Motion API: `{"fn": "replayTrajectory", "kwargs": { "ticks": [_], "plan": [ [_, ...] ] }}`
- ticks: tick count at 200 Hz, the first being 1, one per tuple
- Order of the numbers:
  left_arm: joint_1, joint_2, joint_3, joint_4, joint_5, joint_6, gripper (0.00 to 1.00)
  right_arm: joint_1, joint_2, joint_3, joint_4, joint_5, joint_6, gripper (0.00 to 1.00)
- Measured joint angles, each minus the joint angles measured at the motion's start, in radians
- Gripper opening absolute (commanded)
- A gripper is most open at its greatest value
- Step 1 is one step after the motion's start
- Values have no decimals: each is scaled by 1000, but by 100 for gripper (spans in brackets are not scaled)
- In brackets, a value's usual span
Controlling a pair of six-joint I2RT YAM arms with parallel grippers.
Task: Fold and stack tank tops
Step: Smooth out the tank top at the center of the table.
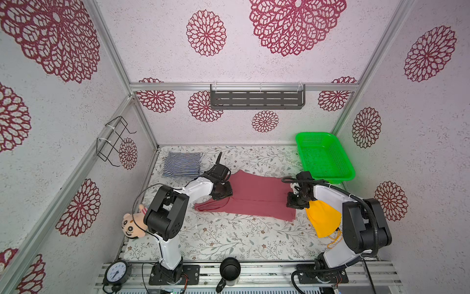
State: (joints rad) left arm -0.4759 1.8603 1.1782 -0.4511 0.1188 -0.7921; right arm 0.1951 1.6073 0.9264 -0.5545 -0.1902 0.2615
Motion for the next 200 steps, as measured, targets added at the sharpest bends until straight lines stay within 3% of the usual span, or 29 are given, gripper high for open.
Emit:
{"fn": "replayTrajectory", "kwargs": {
  "ticks": [102,147,182,200],
  "plan": [
    [1,13,-35,14,-6,-5,45,-3,2,129,-103,72,-37,0],
    [3,13,-40,21,-11,-5,44,-10,108,229,-110,82,-68,0],
    [3,13,-40,22,-16,-6,44,-19,187,275,-122,100,-101,30],
    [3,13,-40,23,-17,-6,44,-25,191,290,-138,116,-114,39]
  ]
}}
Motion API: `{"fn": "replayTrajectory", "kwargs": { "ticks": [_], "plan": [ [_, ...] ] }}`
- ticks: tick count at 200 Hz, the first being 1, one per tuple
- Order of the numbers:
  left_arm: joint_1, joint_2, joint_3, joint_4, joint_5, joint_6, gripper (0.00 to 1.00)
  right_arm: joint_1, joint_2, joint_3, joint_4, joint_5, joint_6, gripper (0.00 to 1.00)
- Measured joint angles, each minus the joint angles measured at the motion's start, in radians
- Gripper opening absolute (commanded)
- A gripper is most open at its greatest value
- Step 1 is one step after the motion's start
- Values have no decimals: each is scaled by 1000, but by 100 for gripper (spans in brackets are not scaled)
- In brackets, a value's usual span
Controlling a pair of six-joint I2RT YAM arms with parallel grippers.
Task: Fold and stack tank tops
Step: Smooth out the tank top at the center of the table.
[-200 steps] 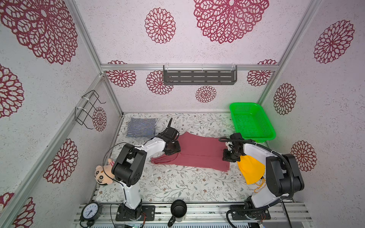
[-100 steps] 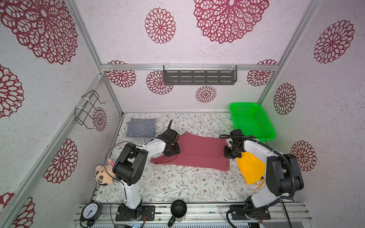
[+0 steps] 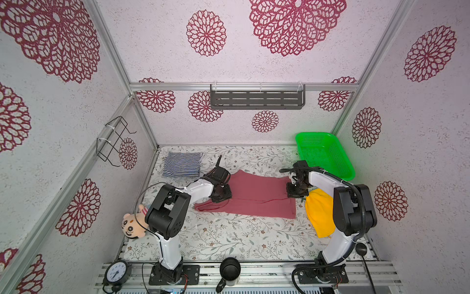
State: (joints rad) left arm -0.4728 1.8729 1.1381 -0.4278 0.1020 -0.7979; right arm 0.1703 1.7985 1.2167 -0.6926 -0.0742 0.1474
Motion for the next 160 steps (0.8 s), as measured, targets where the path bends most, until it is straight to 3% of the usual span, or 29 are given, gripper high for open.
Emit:
{"fn": "replayTrajectory", "kwargs": {
  "ticks": [40,74,97,109,126,160],
  "plan": [
    [0,0,0,6,0,-4,44,10,-121,-48,-11,-9,23,43],
    [0,0,0,9,0,-11,44,146,-296,-211,24,-91,122,31],
    [0,0,0,15,1,-14,44,217,-282,-291,96,-151,191,26],
    [0,0,0,18,1,-14,44,217,-257,-325,122,-157,216,24],
    [0,0,0,21,0,-18,33,207,-226,-364,144,-153,240,23],
    [0,0,0,23,1,-16,33,180,-256,-408,176,-141,260,23]
  ]
}}
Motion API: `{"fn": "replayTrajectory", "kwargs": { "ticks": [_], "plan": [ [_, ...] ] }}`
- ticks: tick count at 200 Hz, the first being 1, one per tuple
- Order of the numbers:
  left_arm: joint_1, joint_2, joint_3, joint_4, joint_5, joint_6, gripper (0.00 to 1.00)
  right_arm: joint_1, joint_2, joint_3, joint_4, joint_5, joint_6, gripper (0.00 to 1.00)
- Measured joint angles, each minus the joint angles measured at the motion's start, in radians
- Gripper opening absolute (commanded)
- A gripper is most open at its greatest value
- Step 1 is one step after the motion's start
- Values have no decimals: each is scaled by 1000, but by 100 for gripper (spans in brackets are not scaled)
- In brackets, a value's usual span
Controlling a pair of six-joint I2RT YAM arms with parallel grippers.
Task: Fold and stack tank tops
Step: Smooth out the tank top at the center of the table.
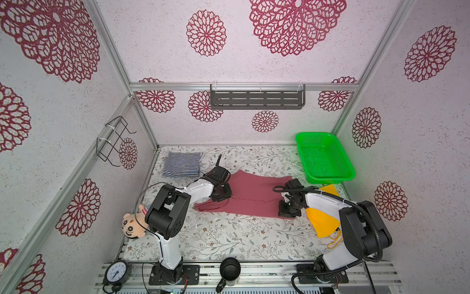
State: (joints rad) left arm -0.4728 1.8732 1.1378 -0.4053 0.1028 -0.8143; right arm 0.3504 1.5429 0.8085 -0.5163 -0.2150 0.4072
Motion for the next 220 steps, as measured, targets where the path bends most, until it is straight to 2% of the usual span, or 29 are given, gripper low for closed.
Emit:
{"fn": "replayTrajectory", "kwargs": {
  "ticks": [54,96,136,181,220],
  "plan": [
    [1,2,0,0,3,2,35,-104,-67,-42,-41,59,-6,30],
    [-6,-36,-7,-13,12,-7,49,-140,-93,51,-102,92,-74,38],
    [-30,-81,-2,-19,19,-11,54,-171,-28,150,-77,106,-146,40],
    [-53,-46,-1,-26,25,-17,54,-173,107,190,-41,100,-182,41],
    [-53,-31,-1,-26,28,-27,48,-173,124,190,-20,79,-188,38]
  ]
}}
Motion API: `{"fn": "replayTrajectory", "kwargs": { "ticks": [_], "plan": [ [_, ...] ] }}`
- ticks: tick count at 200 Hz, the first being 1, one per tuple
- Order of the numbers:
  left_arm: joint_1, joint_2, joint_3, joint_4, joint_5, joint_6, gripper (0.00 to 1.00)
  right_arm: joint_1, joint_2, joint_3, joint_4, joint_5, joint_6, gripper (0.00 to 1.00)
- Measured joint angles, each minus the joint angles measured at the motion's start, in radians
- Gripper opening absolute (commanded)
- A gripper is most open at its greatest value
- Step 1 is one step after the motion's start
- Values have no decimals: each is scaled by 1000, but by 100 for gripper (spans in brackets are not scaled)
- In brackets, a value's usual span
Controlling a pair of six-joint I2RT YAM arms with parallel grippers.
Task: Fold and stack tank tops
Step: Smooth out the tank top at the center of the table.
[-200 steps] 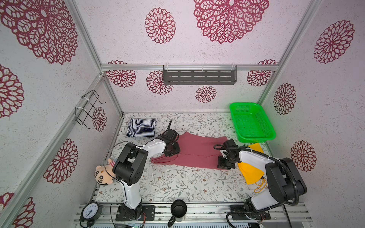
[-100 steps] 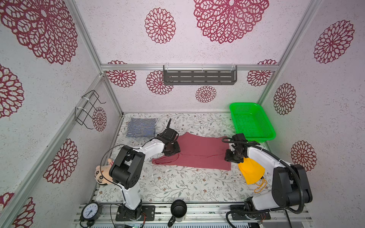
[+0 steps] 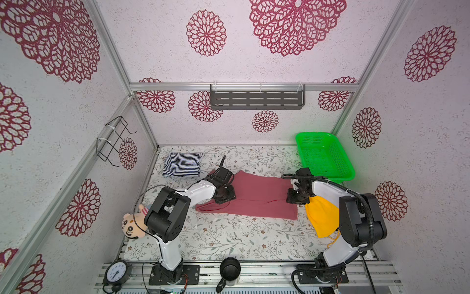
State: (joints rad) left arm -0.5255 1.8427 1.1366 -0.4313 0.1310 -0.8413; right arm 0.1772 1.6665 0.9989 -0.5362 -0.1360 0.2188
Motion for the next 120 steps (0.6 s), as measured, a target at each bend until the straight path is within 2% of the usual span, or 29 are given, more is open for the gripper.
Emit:
{"fn": "replayTrajectory", "kwargs": {
  "ticks": [51,85,120],
  "plan": [
    [0,4,1,0,7,-4,19,0,15,0,13,-3,-2,11],
    [0,4,2,-1,16,-5,0,0,12,0,10,2,-9,0],
    [0,3,16,-13,14,0,0,0,-28,0,-14,9,-5,0]
  ]
}}
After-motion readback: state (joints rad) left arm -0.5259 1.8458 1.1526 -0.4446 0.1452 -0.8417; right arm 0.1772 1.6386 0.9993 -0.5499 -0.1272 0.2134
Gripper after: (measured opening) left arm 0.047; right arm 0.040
